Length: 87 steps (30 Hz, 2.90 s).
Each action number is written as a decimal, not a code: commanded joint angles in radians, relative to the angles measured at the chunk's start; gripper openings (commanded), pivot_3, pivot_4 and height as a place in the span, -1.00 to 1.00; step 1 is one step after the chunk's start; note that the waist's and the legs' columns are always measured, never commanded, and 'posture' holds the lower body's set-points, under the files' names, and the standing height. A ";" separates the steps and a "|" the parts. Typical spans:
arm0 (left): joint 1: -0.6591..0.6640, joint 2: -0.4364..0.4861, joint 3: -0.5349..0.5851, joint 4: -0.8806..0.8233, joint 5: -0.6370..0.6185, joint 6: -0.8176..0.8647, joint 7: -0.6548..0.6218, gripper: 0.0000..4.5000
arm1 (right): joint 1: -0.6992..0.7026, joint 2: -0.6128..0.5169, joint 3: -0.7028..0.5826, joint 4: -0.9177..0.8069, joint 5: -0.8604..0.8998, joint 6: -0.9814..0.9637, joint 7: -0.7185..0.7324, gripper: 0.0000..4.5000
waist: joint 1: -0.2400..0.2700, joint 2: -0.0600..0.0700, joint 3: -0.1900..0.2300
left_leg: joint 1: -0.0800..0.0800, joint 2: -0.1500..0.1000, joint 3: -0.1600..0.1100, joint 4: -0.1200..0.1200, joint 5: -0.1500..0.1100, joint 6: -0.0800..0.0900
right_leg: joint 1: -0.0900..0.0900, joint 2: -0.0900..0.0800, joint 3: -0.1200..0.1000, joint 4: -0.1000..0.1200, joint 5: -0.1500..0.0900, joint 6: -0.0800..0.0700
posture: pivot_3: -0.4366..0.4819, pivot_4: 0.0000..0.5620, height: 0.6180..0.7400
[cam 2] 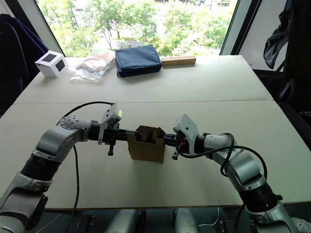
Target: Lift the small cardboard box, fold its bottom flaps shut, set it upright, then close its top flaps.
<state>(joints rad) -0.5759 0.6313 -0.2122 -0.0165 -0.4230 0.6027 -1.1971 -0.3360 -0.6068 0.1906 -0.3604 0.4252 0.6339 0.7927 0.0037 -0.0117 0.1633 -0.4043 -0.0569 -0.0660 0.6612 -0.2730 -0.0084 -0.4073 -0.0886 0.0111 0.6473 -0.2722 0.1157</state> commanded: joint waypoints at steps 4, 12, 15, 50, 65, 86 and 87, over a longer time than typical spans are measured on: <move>-0.010 -0.002 0.020 -0.002 -0.001 -0.008 -0.001 -0.98 | -0.037 0.013 0.007 0.007 -0.026 -0.027 0.014 -1.00 | 0.001 0.000 0.000 | 0.000 0.000 0.000 0.000 0.000 0.000 | 0.000 0.000 0.000 0.000 0.000 0.000 | -0.05 -0.47 1.00; -0.089 -0.012 0.139 0.066 -0.104 0.071 0.003 -0.98 | -0.082 0.006 -0.082 -0.037 0.052 0.025 0.028 -1.00 | 0.000 0.000 0.000 | 0.000 0.000 0.000 0.000 0.000 0.000 | 0.000 0.000 0.000 0.000 0.000 0.000 | -0.05 -0.47 1.00; -0.148 0.001 0.183 0.171 -0.104 0.062 0.000 -0.98 | -0.104 -0.026 -0.170 -0.096 0.133 0.084 0.031 -1.00 | 0.001 0.000 0.000 | 0.000 0.000 0.000 0.000 0.000 0.000 | -0.001 0.000 0.000 0.000 0.000 0.000 | -0.05 -0.47 1.00; -0.213 -0.183 0.008 0.671 0.244 -0.262 -0.236 -0.98 | -0.069 -0.114 0.134 -0.299 0.014 0.158 -0.079 -1.00 | -0.015 -0.003 0.001 | -0.002 0.000 -0.001 0.001 0.000 0.001 | -0.002 0.001 -0.001 0.001 0.000 0.000 | -0.05 -0.47 1.00; -0.171 -0.187 0.024 0.618 0.249 -0.258 -0.159 -0.98 | -0.089 -0.049 0.066 -0.283 0.067 0.174 -0.030 -1.00 | -0.014 -0.003 0.001 | -0.002 0.000 -0.001 0.001 0.000 0.001 | -0.001 0.000 -0.001 0.001 0.000 0.000 | -0.05 -0.47 1.00; -0.150 -0.106 0.095 0.516 0.204 -0.220 -0.113 -0.98 | -0.103 -0.009 0.141 -0.142 -0.048 0.102 0.010 -1.00 | -0.018 -0.003 0.001 | -0.002 0.000 -0.001 0.001 0.000 0.001 | -0.002 0.001 -0.001 0.002 0.000 0.000 | -0.05 -0.47 1.00; -0.132 -0.077 0.114 0.463 0.188 -0.193 -0.115 -0.98 | -0.103 -0.008 0.136 -0.138 -0.046 0.101 0.014 -1.00 | -0.020 -0.003 0.001 | -0.002 0.000 -0.001 0.001 0.000 0.000 | -0.002 0.001 -0.001 0.002 0.000 0.000 | -0.05 -0.47 1.00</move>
<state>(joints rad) -0.7254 0.5060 -0.1587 0.5386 -0.1926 0.3735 -1.3132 -0.4311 -0.6182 0.3400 -0.4868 0.3757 0.7482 0.7988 -0.0164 -0.0144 0.1647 -0.4062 -0.0567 -0.0671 0.6622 -0.2731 -0.0079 -0.4098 -0.0879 0.0102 0.6491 -0.2723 0.1160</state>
